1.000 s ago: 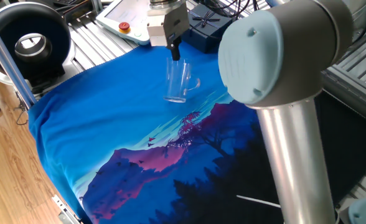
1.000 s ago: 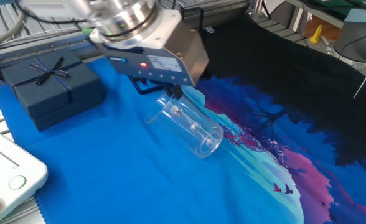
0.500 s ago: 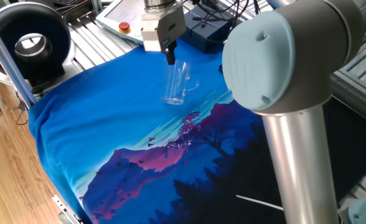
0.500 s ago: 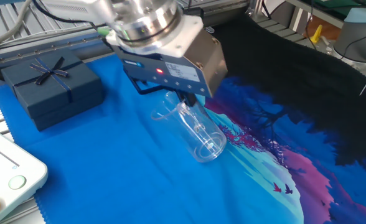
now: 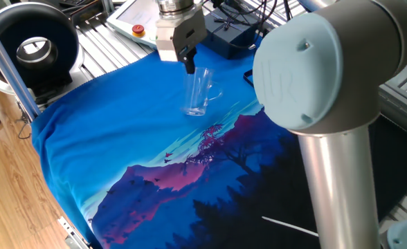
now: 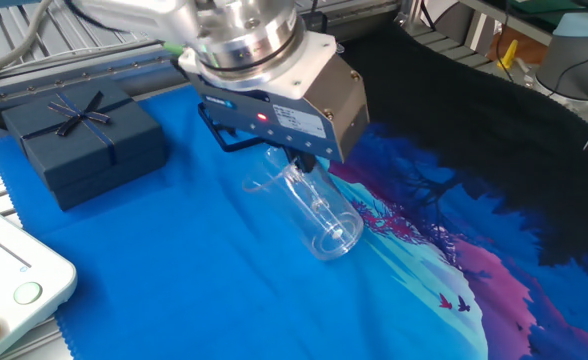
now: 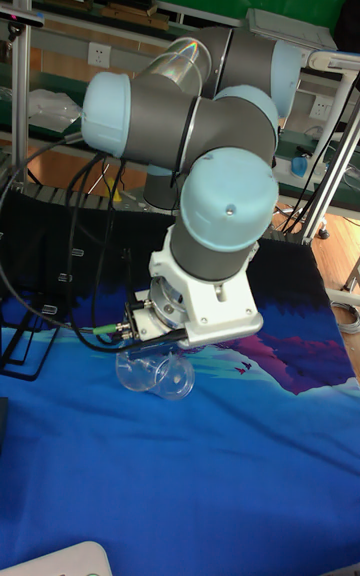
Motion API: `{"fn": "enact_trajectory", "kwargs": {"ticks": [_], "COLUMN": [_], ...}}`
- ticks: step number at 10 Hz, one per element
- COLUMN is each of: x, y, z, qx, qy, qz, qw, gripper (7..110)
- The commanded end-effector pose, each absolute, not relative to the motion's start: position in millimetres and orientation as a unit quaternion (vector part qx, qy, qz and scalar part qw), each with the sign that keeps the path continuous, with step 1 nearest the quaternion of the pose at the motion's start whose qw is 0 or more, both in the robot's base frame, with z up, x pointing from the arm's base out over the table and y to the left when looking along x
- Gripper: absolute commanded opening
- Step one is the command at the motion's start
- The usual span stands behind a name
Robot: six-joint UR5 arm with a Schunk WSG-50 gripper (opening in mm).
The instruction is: Take the cup off the cup rack
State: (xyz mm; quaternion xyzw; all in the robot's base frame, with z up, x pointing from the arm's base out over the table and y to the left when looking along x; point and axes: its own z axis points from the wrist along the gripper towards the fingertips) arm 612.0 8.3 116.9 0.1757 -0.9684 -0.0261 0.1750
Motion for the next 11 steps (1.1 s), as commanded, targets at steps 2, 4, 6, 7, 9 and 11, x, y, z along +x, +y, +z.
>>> {"fn": "enact_trajectory", "kwargs": {"ticks": [2, 4, 6, 7, 9, 11], "x": [603.9, 598.1, 593.5, 591.8, 593.5, 594.2], "y": [18.7, 22.7, 27.2, 27.6, 21.7, 24.1], "z": [127.0, 125.7, 124.5, 123.1, 117.7, 112.6], "qx": [0.161, 0.147, 0.142, 0.137, 0.123, 0.115], "qy": [-0.971, -0.974, -0.975, -0.976, -0.980, -0.982], "qz": [-0.040, -0.042, -0.048, -0.046, -0.028, -0.026], "qw": [0.170, 0.167, 0.167, 0.165, 0.156, 0.145], "gripper": [7, 7, 7, 7, 7, 7]}}
